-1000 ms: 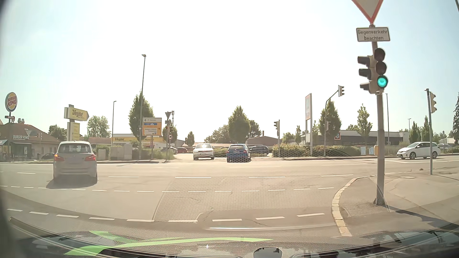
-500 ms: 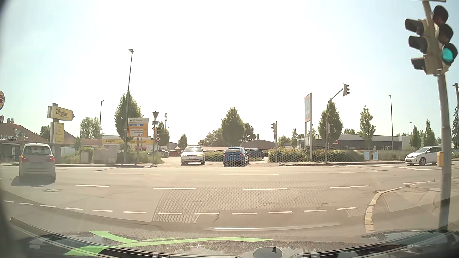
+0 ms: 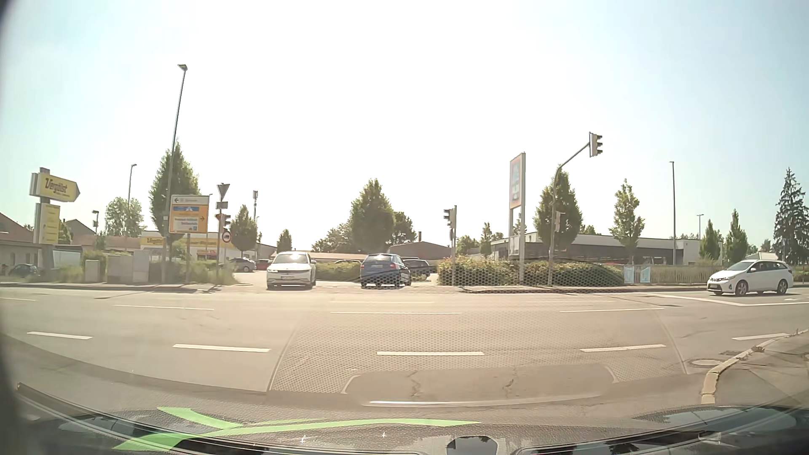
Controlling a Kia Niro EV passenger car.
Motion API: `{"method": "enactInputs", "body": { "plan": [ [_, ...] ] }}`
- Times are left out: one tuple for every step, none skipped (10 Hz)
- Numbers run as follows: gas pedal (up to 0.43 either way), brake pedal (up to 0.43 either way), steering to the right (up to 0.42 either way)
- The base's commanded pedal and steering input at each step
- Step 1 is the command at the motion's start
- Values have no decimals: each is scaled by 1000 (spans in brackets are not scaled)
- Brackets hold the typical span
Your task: Follow the waypoints while adhering to traffic rules and regulations
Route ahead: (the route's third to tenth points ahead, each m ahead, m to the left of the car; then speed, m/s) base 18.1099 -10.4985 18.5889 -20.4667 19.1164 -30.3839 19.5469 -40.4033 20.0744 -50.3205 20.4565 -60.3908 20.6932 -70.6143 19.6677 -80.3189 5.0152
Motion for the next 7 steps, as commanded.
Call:
{"method": "enactInputs", "body": {
  "plan": [
    [98, 0, 212],
    [98, 0, 213],
    [98, 0, 213],
    [98, 0, 215],
    [87, 0, 231],
    [87, 0, 253],
    [87, 0, 274]
  ]
}}
